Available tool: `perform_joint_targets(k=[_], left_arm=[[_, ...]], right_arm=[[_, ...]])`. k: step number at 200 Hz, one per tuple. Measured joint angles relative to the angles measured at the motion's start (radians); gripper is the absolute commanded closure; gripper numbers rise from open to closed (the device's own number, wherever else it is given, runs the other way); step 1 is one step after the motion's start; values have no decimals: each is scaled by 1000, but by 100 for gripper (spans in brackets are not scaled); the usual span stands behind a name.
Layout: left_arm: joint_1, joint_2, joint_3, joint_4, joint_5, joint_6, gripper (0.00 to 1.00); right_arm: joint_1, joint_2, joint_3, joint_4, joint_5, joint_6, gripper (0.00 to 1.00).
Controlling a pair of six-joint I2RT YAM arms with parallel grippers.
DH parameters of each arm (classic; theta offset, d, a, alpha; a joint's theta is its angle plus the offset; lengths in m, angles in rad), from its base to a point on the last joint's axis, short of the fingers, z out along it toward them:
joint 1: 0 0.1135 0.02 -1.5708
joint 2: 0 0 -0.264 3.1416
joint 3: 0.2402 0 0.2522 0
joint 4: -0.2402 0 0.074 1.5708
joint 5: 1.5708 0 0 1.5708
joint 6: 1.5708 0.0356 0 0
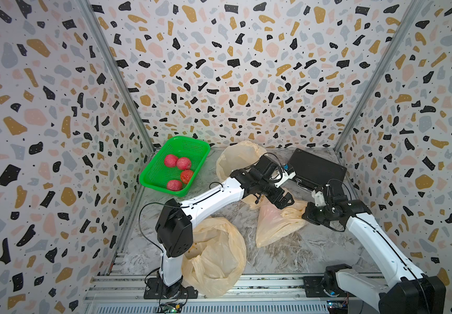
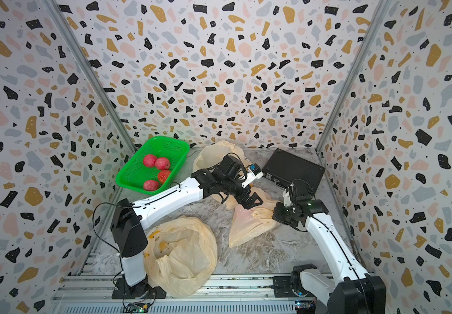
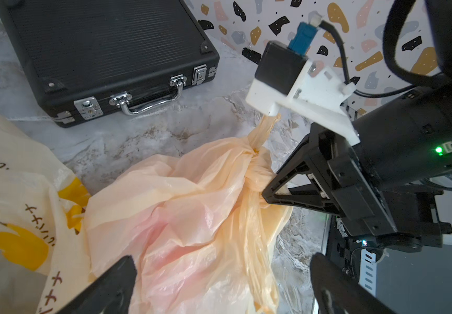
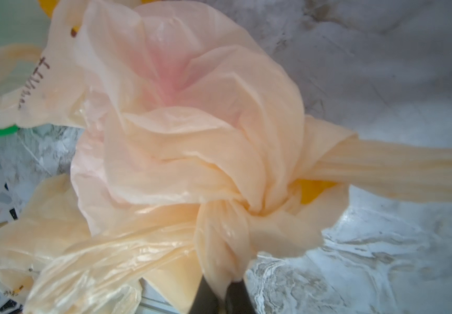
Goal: Untie the knot of a plastic bag & take out the apple
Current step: Untie the plastic bag at the center of the board.
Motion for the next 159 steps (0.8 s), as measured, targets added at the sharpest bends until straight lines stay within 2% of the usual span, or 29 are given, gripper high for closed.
perform_joint_targets(k=[37,93,99,121,132,138,142,148,159], left_arm=[[0,47,78,-42,0,59,1],[0,85,82,-63,11,131,0],[0,91,82,-62,13,134,3],[1,108,82,-57,22,142,19],[6,114,82,-49,35,130,41],[10,117,82,-42,47,124,66],[11,118,81,-39,56,122,76],[13,119,81,-34,64,114,83],[19,120,81,-27,76,105,91]], right_arm=[[0,14,87,-19,-79,-125,100],[23,10,145,-72,-166,-321,100],[31,10,145,-73,-175,-331,100],[68,10,146,-75,-195,-365,100],[78,10,147,-78,-199,-380,100],[82,10,148,-79,-201,-387,100],[83,10,150,-79,-201,-390,100],[84,10,152,-79,-202,-394,100],[85,10,157,-79,-202,-399,100]])
